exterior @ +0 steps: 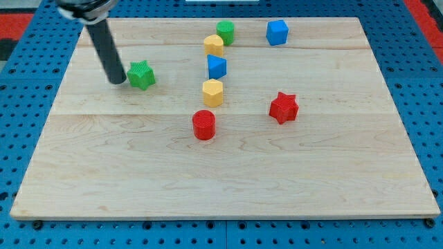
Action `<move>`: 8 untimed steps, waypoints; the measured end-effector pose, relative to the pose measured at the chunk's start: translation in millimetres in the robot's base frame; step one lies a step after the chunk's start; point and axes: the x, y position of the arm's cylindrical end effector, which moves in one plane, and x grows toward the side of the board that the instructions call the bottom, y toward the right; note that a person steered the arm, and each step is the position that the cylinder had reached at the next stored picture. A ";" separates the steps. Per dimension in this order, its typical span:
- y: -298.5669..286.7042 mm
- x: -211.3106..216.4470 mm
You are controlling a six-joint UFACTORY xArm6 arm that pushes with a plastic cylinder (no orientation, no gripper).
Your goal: Push the green star to the left of the yellow hexagon
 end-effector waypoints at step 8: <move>40.5 25.2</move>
